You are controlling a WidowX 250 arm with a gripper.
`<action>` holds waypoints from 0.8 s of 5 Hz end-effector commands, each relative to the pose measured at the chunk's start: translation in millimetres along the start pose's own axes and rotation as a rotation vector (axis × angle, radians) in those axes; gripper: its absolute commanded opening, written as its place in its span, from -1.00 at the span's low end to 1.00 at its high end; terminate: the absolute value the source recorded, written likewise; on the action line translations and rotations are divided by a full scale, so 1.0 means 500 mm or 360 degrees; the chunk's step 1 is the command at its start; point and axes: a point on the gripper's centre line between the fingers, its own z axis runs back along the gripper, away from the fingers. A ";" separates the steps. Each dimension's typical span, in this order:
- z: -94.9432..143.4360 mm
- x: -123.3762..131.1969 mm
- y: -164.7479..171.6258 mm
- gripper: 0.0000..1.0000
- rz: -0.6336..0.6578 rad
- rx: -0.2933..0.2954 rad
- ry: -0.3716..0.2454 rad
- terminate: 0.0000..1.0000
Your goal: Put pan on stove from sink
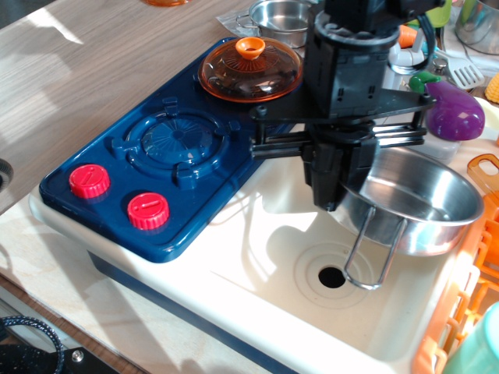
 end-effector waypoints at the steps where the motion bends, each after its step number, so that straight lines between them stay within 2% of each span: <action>1: 0.048 0.002 0.062 -1.00 0.0093 -0.0140 -0.0272 -1.00; 2: 0.049 0.003 0.102 -1.00 0.0151 -0.0167 -0.0513 -1.00; 3: 0.053 0.025 0.141 -1.00 0.0201 -0.0189 -0.0653 -1.00; 4: 0.064 0.049 0.167 -1.00 0.0236 -0.0190 -0.0673 -1.00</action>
